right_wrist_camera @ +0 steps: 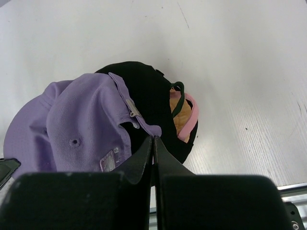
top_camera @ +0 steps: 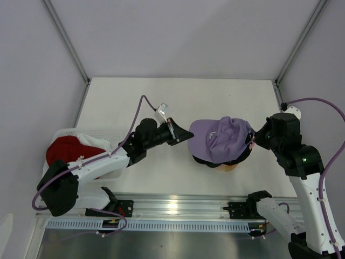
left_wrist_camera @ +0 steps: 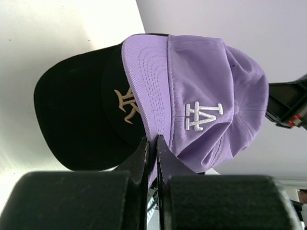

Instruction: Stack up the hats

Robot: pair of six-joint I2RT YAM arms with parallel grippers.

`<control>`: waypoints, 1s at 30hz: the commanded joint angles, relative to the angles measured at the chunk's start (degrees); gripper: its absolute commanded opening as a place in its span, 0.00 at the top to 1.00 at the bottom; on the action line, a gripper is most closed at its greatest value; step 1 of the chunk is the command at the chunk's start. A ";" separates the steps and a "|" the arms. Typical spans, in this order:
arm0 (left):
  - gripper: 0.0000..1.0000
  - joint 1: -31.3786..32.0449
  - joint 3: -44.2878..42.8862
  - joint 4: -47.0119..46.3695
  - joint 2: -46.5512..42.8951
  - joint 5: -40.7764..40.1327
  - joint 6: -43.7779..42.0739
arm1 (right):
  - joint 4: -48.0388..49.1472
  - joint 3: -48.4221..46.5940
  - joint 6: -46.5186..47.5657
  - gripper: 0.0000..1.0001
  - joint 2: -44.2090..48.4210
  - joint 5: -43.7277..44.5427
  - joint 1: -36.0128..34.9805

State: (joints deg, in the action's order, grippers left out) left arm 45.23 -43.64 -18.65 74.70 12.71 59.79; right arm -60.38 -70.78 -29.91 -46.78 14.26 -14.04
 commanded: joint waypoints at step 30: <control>0.99 8.82 6.81 6.35 -0.70 -27.29 9.73 | 7.65 2.40 9.17 1.00 -10.26 -2.22 8.15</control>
State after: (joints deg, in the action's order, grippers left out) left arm 53.34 -37.60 -19.49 71.75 -7.46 70.48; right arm -55.07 -70.04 -22.31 -57.36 10.20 -7.55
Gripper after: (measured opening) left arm 0.036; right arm 0.007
